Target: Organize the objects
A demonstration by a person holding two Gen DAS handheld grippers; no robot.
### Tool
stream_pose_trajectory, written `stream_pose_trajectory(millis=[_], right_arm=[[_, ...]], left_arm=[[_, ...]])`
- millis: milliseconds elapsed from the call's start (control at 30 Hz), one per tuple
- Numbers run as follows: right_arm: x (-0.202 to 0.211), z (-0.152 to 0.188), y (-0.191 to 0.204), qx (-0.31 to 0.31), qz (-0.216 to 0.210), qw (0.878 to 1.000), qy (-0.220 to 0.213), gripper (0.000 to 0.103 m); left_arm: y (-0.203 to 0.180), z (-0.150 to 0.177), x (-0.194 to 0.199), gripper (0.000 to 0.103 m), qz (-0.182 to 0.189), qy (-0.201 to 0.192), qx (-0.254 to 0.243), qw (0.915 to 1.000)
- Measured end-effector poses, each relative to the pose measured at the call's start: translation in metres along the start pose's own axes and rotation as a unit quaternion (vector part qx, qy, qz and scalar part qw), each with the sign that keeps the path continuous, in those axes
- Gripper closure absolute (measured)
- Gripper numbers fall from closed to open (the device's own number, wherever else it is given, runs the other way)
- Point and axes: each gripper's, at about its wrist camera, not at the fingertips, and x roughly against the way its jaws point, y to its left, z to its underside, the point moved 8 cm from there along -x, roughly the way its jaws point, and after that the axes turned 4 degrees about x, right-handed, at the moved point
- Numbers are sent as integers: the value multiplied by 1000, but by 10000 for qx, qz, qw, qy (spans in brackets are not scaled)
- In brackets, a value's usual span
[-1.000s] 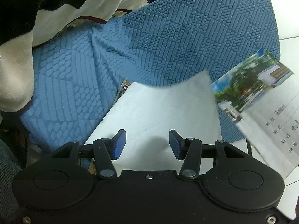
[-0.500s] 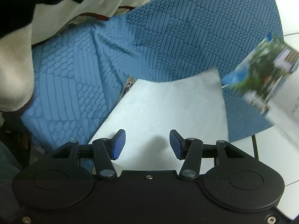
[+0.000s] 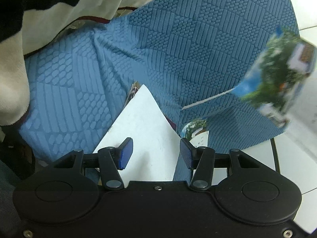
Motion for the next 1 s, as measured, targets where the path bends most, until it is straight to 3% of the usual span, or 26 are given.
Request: stream_pose_trajectory(millis=[267, 467, 767, 1000], right_arm=[[-56, 50, -67, -621, 252, 9972, 333, 97], [-71, 100, -136, -1238, 529, 9900, 410, 97], [-47, 156, -210, -926, 1829, 9780, 386, 97], [-46, 198, -240, -732, 2367, 9662, 708, 94]], left_arm=[[6, -10, 11, 53, 139, -220, 219, 9994], [13, -11, 10, 53, 53, -224, 243, 9994], [6, -11, -8, 48, -403, -294, -278, 9984], [0, -8, -21, 44, -961, -414, -951, 9900]])
